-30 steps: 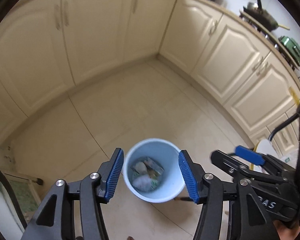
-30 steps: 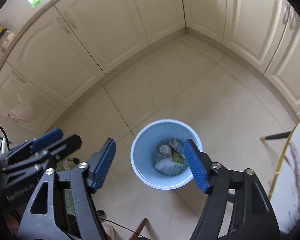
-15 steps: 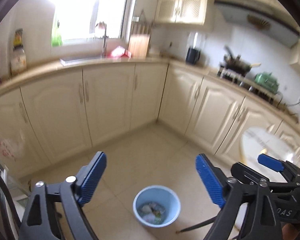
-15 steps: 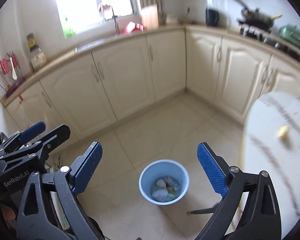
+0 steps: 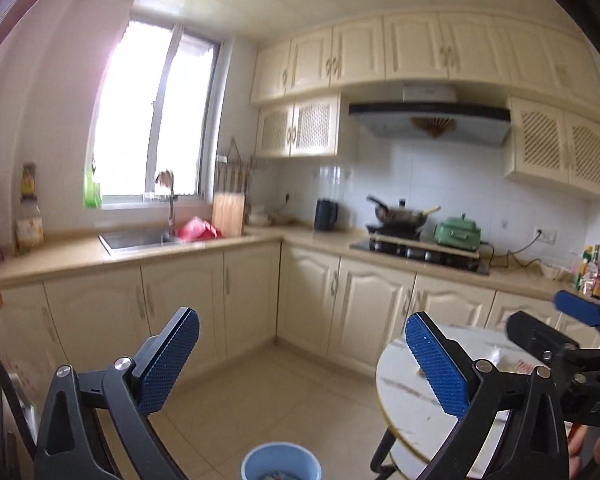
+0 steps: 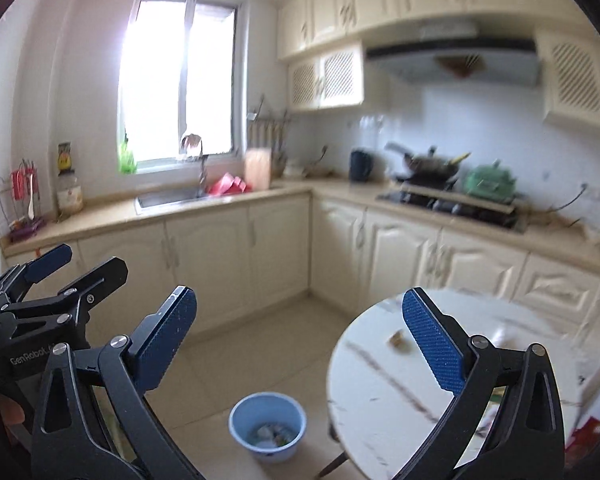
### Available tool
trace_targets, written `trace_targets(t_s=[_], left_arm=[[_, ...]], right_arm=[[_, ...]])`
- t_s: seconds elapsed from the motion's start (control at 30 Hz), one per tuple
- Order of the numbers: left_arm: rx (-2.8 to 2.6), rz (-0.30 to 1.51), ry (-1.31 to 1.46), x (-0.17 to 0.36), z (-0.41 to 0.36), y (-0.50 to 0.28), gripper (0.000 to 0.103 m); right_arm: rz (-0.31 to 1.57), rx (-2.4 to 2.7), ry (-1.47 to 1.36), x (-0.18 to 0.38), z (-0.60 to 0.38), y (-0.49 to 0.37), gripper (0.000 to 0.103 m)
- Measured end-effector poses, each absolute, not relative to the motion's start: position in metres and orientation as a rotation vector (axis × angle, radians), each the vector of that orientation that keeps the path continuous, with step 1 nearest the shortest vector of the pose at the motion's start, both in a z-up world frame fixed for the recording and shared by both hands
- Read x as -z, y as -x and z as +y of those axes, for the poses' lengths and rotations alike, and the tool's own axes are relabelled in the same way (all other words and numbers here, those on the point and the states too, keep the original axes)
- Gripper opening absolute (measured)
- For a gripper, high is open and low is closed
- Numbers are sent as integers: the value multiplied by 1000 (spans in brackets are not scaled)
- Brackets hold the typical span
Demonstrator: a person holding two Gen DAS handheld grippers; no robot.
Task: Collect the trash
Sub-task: 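Raise both tools away from the bin back toward the table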
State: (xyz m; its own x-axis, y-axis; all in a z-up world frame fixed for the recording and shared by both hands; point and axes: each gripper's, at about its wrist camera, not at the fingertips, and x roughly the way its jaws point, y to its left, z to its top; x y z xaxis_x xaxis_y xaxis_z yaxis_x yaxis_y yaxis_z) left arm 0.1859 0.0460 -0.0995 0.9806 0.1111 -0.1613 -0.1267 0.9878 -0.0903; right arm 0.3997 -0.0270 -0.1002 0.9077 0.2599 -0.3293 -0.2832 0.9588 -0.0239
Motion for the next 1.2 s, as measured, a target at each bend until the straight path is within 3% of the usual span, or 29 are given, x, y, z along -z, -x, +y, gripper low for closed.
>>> trace_targets(t_s=[0.27, 0.6, 0.9, 1.2], left_arm=[[-135, 55, 30, 140, -25, -105, 102], [-103, 10, 16, 167, -44, -92, 102], [-65, 43, -7, 151, -41, -141, 102], [29, 247, -32, 161, -61, -247, 102]], right_arm=[[146, -127, 110, 49, -56, -319, 103], [87, -61, 100, 28, -80, -290, 103], [91, -14, 71, 37, -118, -292, 103], [207, 122, -17, 75, -200, -332, 103]])
